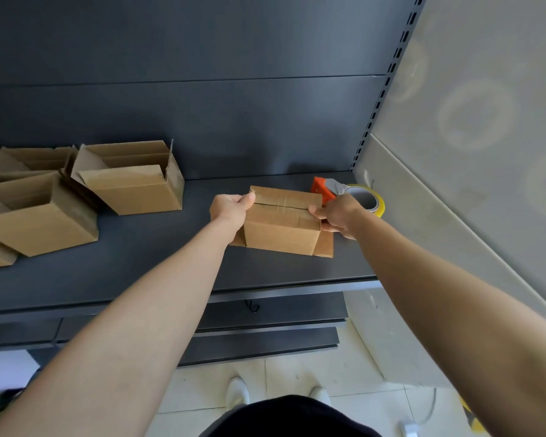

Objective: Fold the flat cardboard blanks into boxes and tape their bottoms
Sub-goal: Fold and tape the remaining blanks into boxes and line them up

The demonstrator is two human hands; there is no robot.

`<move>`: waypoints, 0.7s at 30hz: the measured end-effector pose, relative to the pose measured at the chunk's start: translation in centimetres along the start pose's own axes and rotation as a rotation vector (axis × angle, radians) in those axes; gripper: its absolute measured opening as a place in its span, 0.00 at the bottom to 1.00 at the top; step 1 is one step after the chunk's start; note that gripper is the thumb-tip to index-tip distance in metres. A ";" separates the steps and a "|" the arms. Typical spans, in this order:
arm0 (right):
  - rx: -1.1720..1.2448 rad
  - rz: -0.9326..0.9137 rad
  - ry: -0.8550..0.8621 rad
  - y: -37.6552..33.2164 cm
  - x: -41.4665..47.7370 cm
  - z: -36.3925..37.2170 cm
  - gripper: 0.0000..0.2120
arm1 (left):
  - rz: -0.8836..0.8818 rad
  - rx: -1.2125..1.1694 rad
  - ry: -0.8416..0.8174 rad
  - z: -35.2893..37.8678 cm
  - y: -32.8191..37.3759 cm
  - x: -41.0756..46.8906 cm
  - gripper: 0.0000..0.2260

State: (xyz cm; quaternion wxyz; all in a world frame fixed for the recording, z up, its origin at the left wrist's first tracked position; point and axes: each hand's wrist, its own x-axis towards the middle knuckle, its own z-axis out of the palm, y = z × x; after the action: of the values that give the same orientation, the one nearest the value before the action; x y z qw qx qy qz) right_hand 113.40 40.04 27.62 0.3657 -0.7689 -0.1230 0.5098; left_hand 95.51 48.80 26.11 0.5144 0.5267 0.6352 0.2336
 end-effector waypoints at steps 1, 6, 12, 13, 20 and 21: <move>-0.015 -0.014 0.016 0.2 0.1 0.0 0.22 | 0.000 0.006 -0.004 0.0 0.0 -0.1 0.18; -0.087 -0.129 0.106 1.1 0.5 0.6 0.19 | 0.019 0.031 -0.027 -0.1 0.0 -0.8 0.18; 0.022 -0.140 0.055 0.8 -0.7 0.6 0.17 | 0.005 -0.030 -0.024 -0.3 0.5 -1.4 0.13; 0.051 -0.119 0.058 0.7 -1.0 0.6 0.16 | 0.003 -0.048 -0.013 -0.6 0.7 -1.4 0.12; 0.137 -0.164 0.093 -0.1 -1.8 2.5 0.14 | 0.013 -0.123 0.057 -2.3 1.3 -1.6 0.15; 0.140 -0.163 0.103 -0.4 -2.0 2.7 0.16 | 0.010 -0.121 0.073 -2.5 1.5 -1.7 0.15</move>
State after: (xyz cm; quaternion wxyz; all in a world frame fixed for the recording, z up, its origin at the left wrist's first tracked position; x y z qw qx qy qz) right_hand 110.23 40.32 28.70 0.4644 -0.7541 -0.1302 0.4458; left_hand 93.75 48.36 29.02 0.5206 0.4889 0.6355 0.2934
